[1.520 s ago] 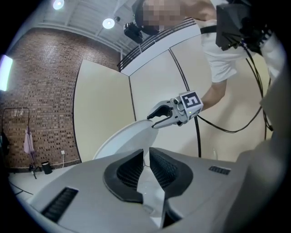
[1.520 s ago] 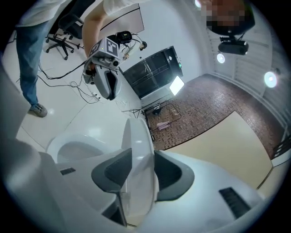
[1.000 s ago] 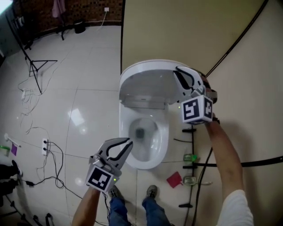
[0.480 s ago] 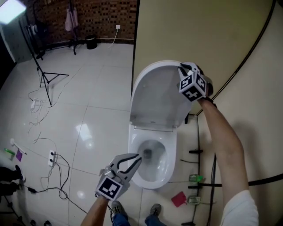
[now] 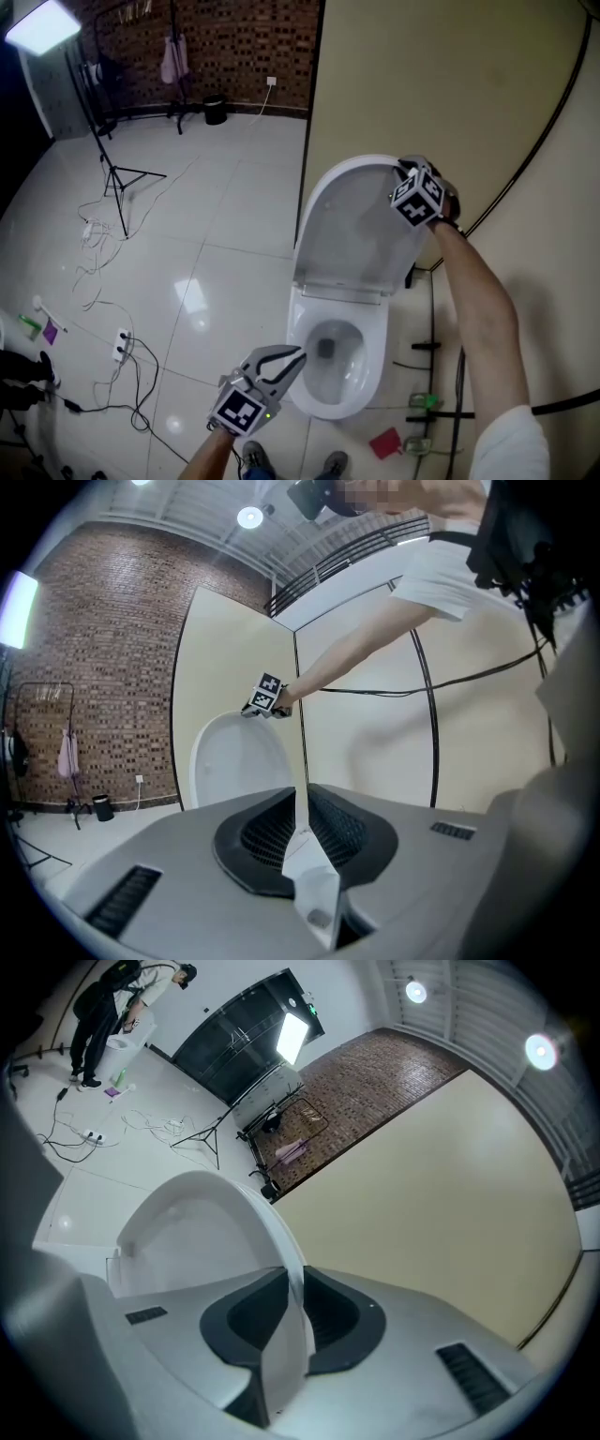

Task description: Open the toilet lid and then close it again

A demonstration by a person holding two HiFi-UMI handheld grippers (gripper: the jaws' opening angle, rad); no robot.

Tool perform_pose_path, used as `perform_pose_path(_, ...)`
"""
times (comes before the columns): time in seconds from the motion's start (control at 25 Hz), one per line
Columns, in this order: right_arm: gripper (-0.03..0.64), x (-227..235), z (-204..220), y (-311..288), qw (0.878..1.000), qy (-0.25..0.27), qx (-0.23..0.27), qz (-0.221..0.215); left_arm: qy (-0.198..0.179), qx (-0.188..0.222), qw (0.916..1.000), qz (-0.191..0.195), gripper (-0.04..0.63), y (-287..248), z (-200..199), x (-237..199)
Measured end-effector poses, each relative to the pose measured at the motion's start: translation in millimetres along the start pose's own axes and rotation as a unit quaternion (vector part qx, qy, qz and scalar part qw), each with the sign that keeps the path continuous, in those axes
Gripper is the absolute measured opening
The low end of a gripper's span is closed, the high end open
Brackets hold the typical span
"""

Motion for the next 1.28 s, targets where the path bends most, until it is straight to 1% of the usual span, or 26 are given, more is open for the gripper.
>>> perform_pose_path(0.04, 0.052, 0.0, 0.9, 0.5, 1.0, -0.004, 0.001, -0.003, 0.002, 0.001, 1.0, -0.002, 0.035, 1.1, 0.0, -1.5)
perform_pose_path(0.12, 0.064, -0.3, 0.5, 5.0, 0.999, -0.026, 0.02, -0.009, 0.004, 0.005, 1.0, -0.005, 0.035, 2.0, 0.1, -6.0)
perform_pose_path(0.2, 0.124, -0.2, 7.7, 10.0, 0.997, -0.055, 0.047, -0.012, 0.01, 0.009, 0.9999, -0.006, 0.035, 1.2, -0.6, -11.4)
perform_pose_path(0.24, 0.141, 0.0, 13.8, 14.4, 0.996, -0.064, 0.06, -0.012, 0.015, 0.01, 0.9998, -0.007, 0.035, 0.5, -1.8, -14.4)
perform_pose_path(0.32, 0.164, -1.6, 22.5, 33.5, 0.993, -0.074, 0.091, -0.016, 0.026, 0.014, 0.9995, -0.009, 0.035, -1.2, -7.4, -22.7)
perform_pose_path(0.36, 0.164, -3.6, 24.7, 48.1, 0.991, -0.077, 0.111, -0.023, 0.03, 0.018, 0.9993, -0.01, 0.035, -1.7, -12.3, -28.0)
perform_pose_path(0.44, 0.164, -9.9, 28.6, 84.7, 0.983, -0.092, 0.152, -0.047, 0.034, 0.024, 0.999, -0.015, 0.035, -1.7, -26.9, -38.8)
perform_pose_path(0.56, 0.164, -24.0, 36.9, 149.1, 0.966, -0.132, 0.2, -0.098, 0.031, 0.034, 0.9989, -0.014, 0.035, -1.6, -58.2, -49.5)
perform_pose_path(0.68, 0.164, -43.7, 50.0, 208.8, 0.945, -0.171, 0.245, -0.136, 0.022, 0.042, 0.9989, -0.005, 0.035, -5.1, -92.8, -52.8)
perform_pose_path(0.8, 0.164, -77.8, 66.0, 273.4, 0.922, -0.229, 0.265, -0.165, 0.01, 0.049, 0.9986, 0.017, 0.035, -2.0, -125.4, -32.6)
perform_pose_path(0.88, 0.164, -105.2, 78.7, 311.6, 0.905, -0.27, 0.279, -0.176, 0.004, 0.064, 0.9974, 0.034, 0.035, 3.7, -144.9, -14.6)
perform_pose_path(0.92, 0.164, -119.7, 84.4, 328.6, 0.895, -0.289, 0.288, -0.179, 0.004, 0.07, 0.9967, 0.041, 0.035, 7.6, -151.0, -6.2)
perform_pose_path(1.0, 0.164, -150.5, 94.1, 364.0, 0.879, -0.322, 0.299, -0.186, 0.019, 0.072, 0.9959, 0.052, 0.035, 19.5, -155.0, 12.3)
perform_pose_path(1.16, 0.164, -200.0, 100.2, 435.1, 0.859, -0.364, 0.306, -0.193, 0.06, 0.055, 0.9943, 0.07, 0.035, 61.4, -150.9, 49.8)
perform_pose_path(1.2, 0.164, -209.9, 100.0, 447.8, 0.855, -0.369, 0.308, -0.193, 0.063, 0.049, 0.9941, 0.073, 0.035, 71.0, -148.7, 57.5)
perform_pose_path(1.28, 0.164, -231.7, 101.6, 464.0, 0.856, -0.371, 0.306, -0.191, 0.065, 0.041, 0.9942, 0.075, 0.035, 85.9, -140.0, 72.5)
Point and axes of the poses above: the fingertips, and each gripper's own axes: y backward along the fingers, x to its right, z out of its underside, the point moved 10 cm from there along y, backward along the fingers, and after that the axes turned 5 degrees about -z, right-handed, at the moved point
